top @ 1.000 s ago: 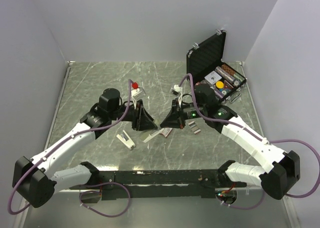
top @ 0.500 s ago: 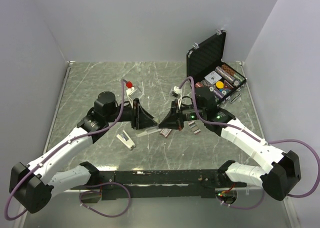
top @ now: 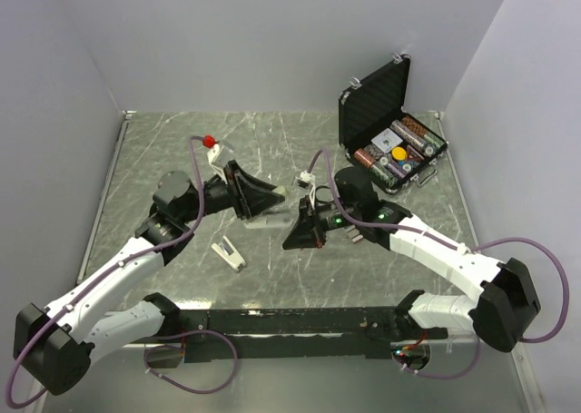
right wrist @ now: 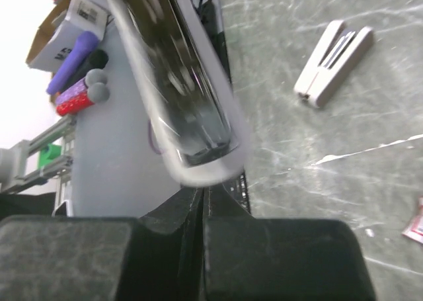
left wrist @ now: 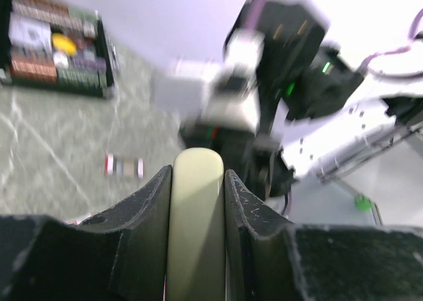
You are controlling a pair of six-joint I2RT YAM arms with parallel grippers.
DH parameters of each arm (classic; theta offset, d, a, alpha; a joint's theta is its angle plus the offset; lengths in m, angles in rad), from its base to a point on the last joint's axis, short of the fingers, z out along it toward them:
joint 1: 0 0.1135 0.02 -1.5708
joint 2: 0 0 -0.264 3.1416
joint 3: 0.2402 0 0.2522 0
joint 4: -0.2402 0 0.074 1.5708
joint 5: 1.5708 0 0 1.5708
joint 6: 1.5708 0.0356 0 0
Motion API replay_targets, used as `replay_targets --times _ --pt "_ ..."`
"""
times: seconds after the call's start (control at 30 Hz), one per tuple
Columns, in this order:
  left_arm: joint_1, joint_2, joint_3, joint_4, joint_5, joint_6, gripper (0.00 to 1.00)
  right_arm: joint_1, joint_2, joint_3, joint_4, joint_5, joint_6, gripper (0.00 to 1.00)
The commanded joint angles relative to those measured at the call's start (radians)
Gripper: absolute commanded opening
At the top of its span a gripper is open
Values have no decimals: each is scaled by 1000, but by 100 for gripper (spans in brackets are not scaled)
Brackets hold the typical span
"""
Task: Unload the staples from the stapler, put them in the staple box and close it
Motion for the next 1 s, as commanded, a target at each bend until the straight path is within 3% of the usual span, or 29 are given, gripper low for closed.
replay_targets --times 0.0,0.27,0.6,0.97 --pt "-1 -21 21 181 -70 -45 1 27 14 9 44 -33 30 0" --pt "-2 -29 25 152 -78 -20 1 32 -8 27 -9 28 -2 0" --pt "-1 -53 8 68 -177 36 1 30 -135 150 -214 322 -95 0" --pt "-4 -21 25 -14 -340 52 1 30 -86 199 -41 600 -26 0"
